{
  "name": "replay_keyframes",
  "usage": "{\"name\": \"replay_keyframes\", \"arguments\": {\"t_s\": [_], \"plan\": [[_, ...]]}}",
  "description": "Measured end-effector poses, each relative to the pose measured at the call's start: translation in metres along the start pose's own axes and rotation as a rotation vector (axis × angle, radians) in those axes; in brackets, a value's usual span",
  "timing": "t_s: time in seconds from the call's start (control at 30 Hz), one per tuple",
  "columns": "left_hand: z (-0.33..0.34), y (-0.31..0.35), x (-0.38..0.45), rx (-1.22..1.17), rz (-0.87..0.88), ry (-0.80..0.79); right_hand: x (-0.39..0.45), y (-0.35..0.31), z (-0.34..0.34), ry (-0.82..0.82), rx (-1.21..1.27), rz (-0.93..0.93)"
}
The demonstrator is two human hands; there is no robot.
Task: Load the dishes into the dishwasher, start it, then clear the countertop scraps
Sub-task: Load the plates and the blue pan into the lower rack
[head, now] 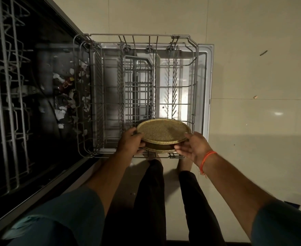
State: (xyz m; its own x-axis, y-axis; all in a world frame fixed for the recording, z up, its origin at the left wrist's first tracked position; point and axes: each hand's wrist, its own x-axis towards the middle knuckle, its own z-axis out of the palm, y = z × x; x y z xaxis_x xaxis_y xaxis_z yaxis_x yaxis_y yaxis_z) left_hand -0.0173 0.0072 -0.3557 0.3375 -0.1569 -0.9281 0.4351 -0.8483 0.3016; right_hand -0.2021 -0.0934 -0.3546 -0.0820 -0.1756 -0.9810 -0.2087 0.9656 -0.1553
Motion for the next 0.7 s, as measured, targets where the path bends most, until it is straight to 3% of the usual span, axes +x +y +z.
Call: {"name": "replay_keyframes", "arguments": {"t_s": [0.4,0.7], "plan": [[0.006,-0.011,-0.005,0.139,0.116,0.029,0.0,-0.001,-0.002,-0.028,-0.091,-0.075],[-0.001,0.001,-0.023,0.089,0.285,0.12,-0.034,-0.004,-0.002,0.022,-0.136,-0.333]]}}
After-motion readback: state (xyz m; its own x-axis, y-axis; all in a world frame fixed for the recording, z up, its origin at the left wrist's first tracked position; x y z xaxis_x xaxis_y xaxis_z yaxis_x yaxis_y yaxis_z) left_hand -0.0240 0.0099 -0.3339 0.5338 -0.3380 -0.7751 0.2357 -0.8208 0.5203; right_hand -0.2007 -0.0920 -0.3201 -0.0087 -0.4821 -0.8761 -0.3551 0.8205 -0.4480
